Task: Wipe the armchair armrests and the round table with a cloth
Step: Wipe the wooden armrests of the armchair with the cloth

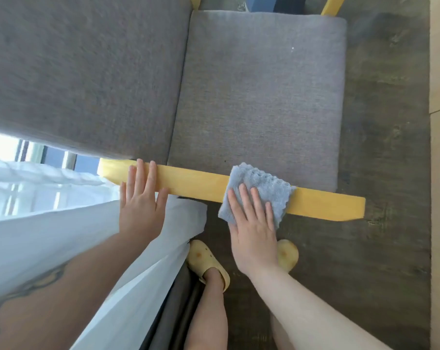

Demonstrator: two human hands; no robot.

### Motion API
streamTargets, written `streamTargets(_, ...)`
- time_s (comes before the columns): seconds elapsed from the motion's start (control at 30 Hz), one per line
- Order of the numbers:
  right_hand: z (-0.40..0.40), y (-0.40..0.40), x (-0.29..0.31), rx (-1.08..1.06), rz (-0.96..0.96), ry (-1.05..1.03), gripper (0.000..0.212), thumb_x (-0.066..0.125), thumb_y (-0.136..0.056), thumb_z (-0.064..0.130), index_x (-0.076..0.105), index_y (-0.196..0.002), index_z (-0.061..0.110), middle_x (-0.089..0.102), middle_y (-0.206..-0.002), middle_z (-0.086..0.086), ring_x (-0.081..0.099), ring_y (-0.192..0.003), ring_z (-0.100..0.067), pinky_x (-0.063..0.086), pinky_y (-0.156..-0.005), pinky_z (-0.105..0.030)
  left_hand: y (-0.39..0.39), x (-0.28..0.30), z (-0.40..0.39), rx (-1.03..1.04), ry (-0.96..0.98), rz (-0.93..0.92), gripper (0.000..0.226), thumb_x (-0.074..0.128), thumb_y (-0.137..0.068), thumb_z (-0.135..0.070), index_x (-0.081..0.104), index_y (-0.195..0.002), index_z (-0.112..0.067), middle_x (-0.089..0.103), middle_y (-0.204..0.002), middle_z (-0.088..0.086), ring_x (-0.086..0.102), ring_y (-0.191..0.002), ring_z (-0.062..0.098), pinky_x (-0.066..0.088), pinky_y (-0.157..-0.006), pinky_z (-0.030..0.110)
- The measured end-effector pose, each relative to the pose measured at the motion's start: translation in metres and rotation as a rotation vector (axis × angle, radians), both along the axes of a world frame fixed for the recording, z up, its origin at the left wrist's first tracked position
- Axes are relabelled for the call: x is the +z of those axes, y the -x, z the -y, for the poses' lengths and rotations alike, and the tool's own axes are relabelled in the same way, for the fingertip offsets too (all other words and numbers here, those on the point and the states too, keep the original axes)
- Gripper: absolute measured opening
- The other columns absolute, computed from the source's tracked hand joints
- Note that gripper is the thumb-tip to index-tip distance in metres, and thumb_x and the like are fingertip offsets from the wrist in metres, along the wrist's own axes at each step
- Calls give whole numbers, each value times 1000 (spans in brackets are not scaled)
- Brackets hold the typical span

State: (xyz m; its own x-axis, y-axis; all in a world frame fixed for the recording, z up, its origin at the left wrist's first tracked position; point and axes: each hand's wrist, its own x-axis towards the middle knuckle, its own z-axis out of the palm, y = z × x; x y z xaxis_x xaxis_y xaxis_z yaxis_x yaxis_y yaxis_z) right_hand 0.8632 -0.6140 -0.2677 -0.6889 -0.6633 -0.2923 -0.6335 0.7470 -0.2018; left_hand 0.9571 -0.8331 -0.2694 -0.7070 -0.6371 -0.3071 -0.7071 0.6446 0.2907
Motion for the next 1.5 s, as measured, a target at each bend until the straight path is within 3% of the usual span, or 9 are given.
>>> streamTargets(0.07,-32,9,-2,75,-46,-28,60,35,-98,27,13,-154,27,8,-161,2,3,-148,-21,15,-117,-49,-5,0,7,13,3,-21,61,21,-97,-46,6,-153,-26,0,-161,-1,-3,-148,20,7,-118,45)
streamTargets(0.23,-6,16,-2,-421,-81,-64,63,40,-99,28,9,-154,24,4,-161,-3,0,-148,-25,9,-119,-51,-10,-6,28,11,48,-42,61,18,-98,-45,6,-153,-21,4,-161,-3,1,-148,24,11,-117,49)
streamTargets(0.47,37,5,-8,209,-46,-15,60,29,-99,31,5,-154,27,4,-162,2,-3,-148,-21,9,-119,-48,-18,-15,36,-57,72,-6,59,13,-100,-45,2,-153,-23,0,-161,-5,-3,-148,20,9,-119,47)
streamTargets(0.67,60,-9,-5,-297,-66,-6,57,26,-100,32,8,-154,26,3,-161,-1,-2,-148,-23,6,-119,-49,-23,-11,35,-37,22,-81,56,15,-101,-42,6,-153,-25,0,-160,-9,-7,-147,13,4,-120,42)
streamTargets(0.9,27,-8,6,318,32,-30,58,22,-95,35,20,-152,30,15,-160,5,5,-148,-17,9,-117,-44,-41,-8,34,78,-34,-143,56,23,-100,-40,13,-153,-23,4,-160,-6,-5,-147,11,-2,-119,37)
streamTargets(1.07,78,-5,14,-135,129,38,55,14,-100,38,6,-153,32,-1,-160,10,-10,-147,-11,1,-120,-41,-46,-4,44,156,-50,-153,57,22,-99,-40,16,-152,-21,7,-159,-8,-4,-147,7,0,-120,39)
streamTargets(1.23,101,-19,7,270,72,9,58,12,-97,36,8,-154,27,1,-161,5,-6,-148,-17,1,-120,-43,-46,3,57,168,-115,-159,52,23,-102,-39,19,-152,-24,9,-159,-10,-2,-147,6,1,-120,38)
streamTargets(1.37,53,-11,6,26,-25,-87,58,32,-102,31,6,-154,26,0,-161,2,-5,-148,-20,8,-119,-47,-53,9,66,102,-133,-124,52,21,-102,-40,15,-152,-28,6,-159,-12,-4,-146,5,-4,-120,36)
streamTargets(1.5,127,-28,5,-68,1,-59,60,19,-99,37,-4,-154,24,-9,-160,-1,-13,-147,-24,-1,-119,-48,-56,7,69,120,-145,-166,51,21,-103,-41,16,-152,-27,8,-159,-12,0,-146,4,-1,-120,34)
